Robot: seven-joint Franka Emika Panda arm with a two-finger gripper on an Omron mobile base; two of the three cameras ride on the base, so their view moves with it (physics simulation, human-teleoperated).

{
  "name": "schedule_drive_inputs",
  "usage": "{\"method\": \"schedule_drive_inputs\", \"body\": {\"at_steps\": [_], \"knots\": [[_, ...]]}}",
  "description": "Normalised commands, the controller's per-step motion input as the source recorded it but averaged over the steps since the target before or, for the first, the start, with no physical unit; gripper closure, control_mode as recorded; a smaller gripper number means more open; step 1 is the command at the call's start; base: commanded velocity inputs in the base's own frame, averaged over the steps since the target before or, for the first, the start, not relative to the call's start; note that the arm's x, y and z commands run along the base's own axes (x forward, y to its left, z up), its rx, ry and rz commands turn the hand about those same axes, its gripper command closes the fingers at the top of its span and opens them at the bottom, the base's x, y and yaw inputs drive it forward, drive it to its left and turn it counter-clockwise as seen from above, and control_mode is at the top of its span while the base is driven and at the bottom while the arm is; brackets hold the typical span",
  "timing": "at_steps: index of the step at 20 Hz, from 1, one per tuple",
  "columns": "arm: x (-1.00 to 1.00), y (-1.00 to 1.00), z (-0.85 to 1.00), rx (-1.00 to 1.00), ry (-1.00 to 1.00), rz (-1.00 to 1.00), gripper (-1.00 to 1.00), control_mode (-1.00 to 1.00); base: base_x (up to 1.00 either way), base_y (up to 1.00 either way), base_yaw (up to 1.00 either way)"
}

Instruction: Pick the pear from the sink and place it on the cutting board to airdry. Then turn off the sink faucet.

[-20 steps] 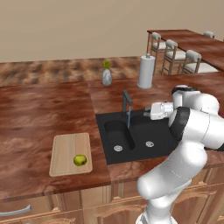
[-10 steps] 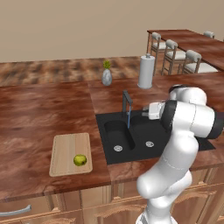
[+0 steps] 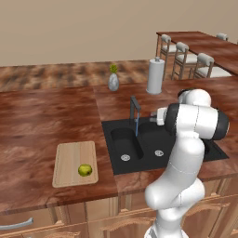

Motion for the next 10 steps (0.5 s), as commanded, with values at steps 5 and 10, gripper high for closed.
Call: {"method": "schedule_drive_inputs", "body": {"at_steps": [5, 10], "knots": [[0.17, 0.0, -0.13, 0.0, 0.0, 0.0, -1.0, -1.0, 0.0, 0.0, 0.0], [0.16, 0.0, -0.18, 0.0, 0.0, 0.0, -1.0, -1.0, 0.0, 0.0, 0.0]]}}
